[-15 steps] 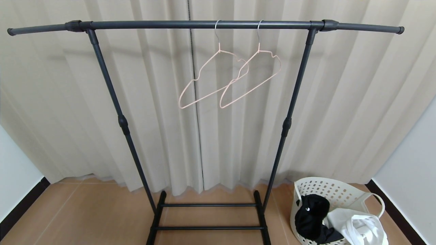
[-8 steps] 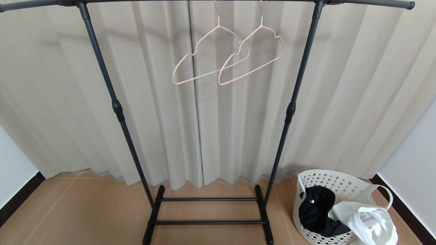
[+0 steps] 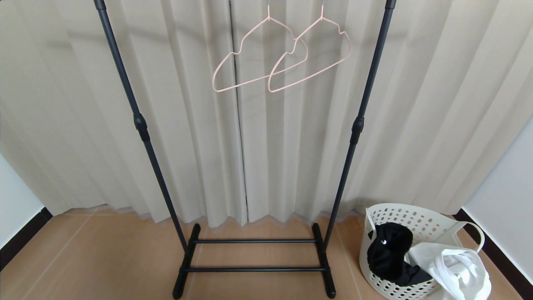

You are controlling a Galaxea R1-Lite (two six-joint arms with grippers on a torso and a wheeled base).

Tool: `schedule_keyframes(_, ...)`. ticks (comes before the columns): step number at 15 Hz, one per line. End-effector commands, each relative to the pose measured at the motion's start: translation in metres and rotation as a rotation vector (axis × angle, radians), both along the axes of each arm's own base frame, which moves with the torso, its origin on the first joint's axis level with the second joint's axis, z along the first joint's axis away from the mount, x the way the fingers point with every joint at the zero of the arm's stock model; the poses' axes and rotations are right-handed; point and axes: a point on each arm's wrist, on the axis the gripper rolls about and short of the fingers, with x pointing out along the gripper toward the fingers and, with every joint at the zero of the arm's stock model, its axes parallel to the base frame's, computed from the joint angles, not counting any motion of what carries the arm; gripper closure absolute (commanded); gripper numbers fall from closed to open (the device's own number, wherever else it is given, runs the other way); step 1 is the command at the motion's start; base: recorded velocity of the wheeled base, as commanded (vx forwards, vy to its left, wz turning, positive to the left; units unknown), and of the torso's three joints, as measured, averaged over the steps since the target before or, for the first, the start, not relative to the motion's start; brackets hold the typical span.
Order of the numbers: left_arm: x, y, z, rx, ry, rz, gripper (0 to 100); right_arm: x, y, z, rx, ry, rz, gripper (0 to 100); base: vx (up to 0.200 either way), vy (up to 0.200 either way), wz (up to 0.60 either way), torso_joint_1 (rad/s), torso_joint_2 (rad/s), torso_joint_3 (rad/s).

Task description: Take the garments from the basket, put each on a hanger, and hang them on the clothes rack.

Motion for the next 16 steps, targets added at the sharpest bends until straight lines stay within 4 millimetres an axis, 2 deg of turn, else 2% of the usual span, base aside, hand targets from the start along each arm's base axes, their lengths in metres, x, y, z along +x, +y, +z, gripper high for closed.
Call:
schedule_keyframes(1, 0.0001, 0.0000, 0.0001, -0.001, 0.001, 0.000, 0, 0.0000, 0.0000, 0.0000, 0.000, 0.000, 0.000, 0, 0.000, 0.000, 0.00, 0.000, 0.00, 0.000)
schedule_keyframes(3, 0.0001, 0.0000, 0.0001, -0.001, 0.001, 0.001, 0, 0.0000, 0.0000, 0.0000, 0.000, 0.000, 0.000, 0, 0.000, 0.000, 0.00, 0.000, 0.00, 0.000)
schedule_keyframes(9, 0.0001, 0.0000, 0.0001, -0.001, 0.001, 0.001, 0, 0.0000, 0.0000, 0.0000, -0.002, -0.001, 0.000, 0, 0.000, 0.000, -0.60, -0.001, 0.00, 0.002)
schedule_keyframes(13, 0.0001, 0.0000, 0.0001, 0.000, 0.001, 0.000, 0, 0.0000, 0.0000, 0.0000, 0.000, 0.000, 0.002, 0, 0.000, 0.000, 0.00, 0.000, 0.00, 0.000)
schedule_keyframes(16, 0.0001, 0.0000, 0.0001, 0.000, 0.001, 0.000, 0, 0.0000, 0.0000, 0.0000, 0.000, 0.000, 0.000, 0, 0.200, -0.200, 0.00, -0.002, 0.00, 0.007)
